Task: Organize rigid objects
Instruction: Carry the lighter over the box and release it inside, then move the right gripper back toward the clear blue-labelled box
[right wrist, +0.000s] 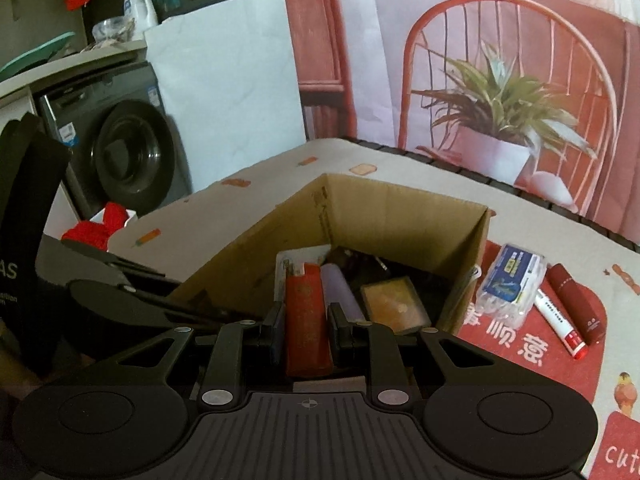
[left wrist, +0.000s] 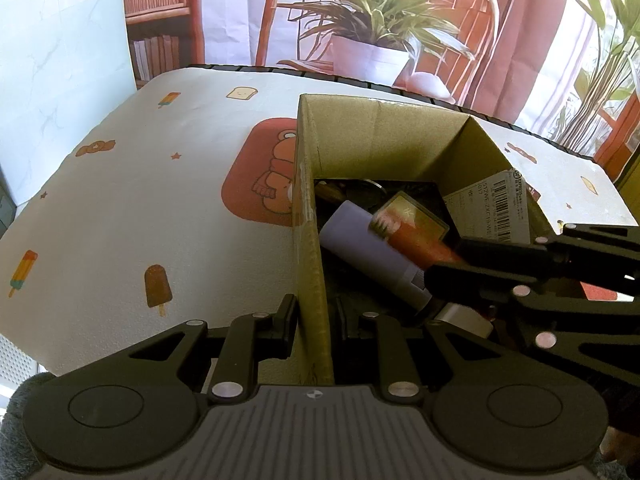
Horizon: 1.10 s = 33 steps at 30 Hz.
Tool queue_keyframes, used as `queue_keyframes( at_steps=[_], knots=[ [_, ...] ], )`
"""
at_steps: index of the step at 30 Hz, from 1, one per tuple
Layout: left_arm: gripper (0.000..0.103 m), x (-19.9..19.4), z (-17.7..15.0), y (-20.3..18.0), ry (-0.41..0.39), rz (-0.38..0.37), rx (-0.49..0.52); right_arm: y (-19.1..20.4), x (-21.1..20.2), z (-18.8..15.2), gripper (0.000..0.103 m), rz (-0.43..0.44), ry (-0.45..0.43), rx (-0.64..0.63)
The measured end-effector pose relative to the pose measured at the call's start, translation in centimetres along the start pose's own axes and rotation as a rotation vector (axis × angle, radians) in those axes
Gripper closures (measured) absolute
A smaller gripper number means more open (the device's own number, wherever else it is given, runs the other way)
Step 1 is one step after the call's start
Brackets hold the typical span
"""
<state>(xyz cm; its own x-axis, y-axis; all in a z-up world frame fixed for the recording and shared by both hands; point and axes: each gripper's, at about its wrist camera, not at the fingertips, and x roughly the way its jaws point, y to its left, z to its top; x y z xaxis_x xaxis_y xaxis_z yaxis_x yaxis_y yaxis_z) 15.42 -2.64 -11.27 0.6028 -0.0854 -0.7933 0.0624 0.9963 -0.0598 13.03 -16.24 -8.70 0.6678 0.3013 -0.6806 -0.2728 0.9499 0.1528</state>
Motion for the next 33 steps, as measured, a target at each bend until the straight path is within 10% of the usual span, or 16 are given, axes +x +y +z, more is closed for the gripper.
queue_keyframes(
  at_steps=[13,24,33],
  knots=[
    [0.083,0.0,0.0,0.0,0.000,-0.001,-0.002,-0.6,-0.5,0.3,0.077,-0.031,-0.029,0.006],
    [0.083,-0.1,0.0,0.0,0.001,0.000,-0.002,-3.7,-3.7,0.6,0.021,-0.246,-0.245,0.115],
    [0.083,-0.1,0.0,0.0,0.001,-0.001,-0.002,-6.8,-4.1,-0.7,0.000,-0.435,-0.268,0.196]
  ],
)
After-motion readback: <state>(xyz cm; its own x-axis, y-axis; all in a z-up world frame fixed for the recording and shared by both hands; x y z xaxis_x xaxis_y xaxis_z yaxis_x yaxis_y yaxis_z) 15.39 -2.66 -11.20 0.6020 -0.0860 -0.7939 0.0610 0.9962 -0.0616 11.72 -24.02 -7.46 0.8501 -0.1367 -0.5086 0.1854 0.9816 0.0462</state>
